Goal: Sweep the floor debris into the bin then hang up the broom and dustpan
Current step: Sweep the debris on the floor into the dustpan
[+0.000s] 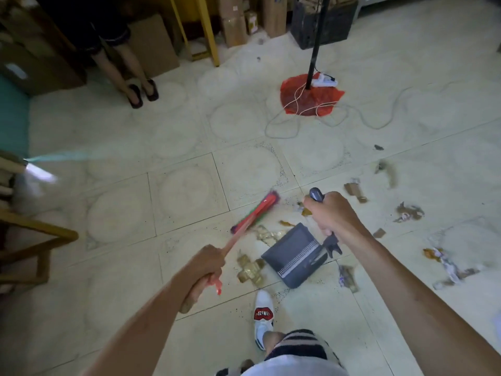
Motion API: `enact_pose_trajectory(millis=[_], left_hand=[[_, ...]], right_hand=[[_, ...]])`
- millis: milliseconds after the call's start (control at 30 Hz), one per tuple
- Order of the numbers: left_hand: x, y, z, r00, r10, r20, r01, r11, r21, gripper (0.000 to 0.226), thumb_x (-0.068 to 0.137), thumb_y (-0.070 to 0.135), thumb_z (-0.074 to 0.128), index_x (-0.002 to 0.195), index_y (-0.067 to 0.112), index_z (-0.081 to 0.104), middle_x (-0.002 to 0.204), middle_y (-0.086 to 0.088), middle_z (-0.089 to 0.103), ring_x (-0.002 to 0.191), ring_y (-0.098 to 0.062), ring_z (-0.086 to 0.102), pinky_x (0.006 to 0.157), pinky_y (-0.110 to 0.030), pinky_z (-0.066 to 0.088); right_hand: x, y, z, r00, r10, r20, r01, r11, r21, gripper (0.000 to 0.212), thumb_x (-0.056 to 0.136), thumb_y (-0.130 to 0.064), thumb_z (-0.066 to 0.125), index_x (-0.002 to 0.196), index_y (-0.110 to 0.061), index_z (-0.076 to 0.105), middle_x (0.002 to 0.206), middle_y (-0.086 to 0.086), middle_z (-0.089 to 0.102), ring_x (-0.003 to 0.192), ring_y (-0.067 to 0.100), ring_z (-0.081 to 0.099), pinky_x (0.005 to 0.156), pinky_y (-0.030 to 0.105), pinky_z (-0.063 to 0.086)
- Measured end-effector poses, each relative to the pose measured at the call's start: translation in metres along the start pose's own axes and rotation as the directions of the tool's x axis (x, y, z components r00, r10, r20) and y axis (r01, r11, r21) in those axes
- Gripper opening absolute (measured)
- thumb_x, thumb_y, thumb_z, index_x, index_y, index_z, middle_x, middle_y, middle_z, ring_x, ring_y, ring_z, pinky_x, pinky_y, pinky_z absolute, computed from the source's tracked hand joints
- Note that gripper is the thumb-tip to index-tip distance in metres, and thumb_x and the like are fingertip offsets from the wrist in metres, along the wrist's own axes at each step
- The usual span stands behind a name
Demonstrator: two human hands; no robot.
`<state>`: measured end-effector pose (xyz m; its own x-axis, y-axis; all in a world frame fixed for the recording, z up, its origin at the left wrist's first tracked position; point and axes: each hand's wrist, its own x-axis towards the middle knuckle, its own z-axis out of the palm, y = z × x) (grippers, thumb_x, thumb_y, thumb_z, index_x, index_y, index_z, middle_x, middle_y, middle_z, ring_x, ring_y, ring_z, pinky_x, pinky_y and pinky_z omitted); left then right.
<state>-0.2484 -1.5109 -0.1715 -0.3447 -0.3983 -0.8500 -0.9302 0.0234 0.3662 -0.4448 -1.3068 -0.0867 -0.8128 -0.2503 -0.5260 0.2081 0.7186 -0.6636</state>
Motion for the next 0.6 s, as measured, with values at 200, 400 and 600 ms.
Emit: enact_pose_trajectory(millis=[200, 400, 600], left_hand=[[-0.036, -0.065, 0.026, 0.983, -0.072, -0.169, 0.067, 0.997, -0.037, 0.028, 0.096, 0.0, 0.038, 0.117, -0.006, 0.055, 0.058, -0.007, 0.052, 0.034, -0.014, 0.046, 0.027, -0.018, 0.035], [-0.063, -0.082, 0.096, 0.979, -0.179, -0.098, 0.159, 0.969, -0.187, 0.024, 0.089, -0.007, 0.036, 0.104, -0.013, 0.053, 0.043, -0.01, 0.052, 0.029, -0.016, 0.048, 0.032, -0.023, 0.039], [-0.105, -0.047, 0.216, 0.996, -0.086, -0.024, 0.071, 0.93, -0.359, 0.042, 0.089, -0.007, 0.032, 0.126, -0.011, 0.049, 0.046, -0.014, 0.053, 0.024, -0.019, 0.051, 0.025, -0.017, 0.036]], right_hand=[[-0.015, 0.022, -0.022, 0.998, -0.042, -0.054, 0.043, 0.999, 0.019, 0.034, 0.085, -0.036, 0.065, 0.065, -0.009, 0.061, 0.037, -0.006, 0.053, 0.022, 0.007, 0.038, 0.027, 0.012, 0.028], [-0.064, 0.055, -0.045, 0.988, -0.125, -0.09, 0.12, 0.991, -0.053, 0.034, 0.088, -0.033, 0.064, 0.061, -0.014, 0.055, 0.031, -0.007, 0.046, 0.02, 0.007, 0.039, 0.025, 0.012, 0.028], [-0.103, 0.1, -0.083, 0.967, -0.179, -0.182, 0.172, 0.984, -0.054, 0.034, 0.088, -0.028, 0.061, 0.06, -0.01, 0.055, 0.045, 0.003, 0.05, 0.018, 0.005, 0.037, 0.023, 0.01, 0.025]])
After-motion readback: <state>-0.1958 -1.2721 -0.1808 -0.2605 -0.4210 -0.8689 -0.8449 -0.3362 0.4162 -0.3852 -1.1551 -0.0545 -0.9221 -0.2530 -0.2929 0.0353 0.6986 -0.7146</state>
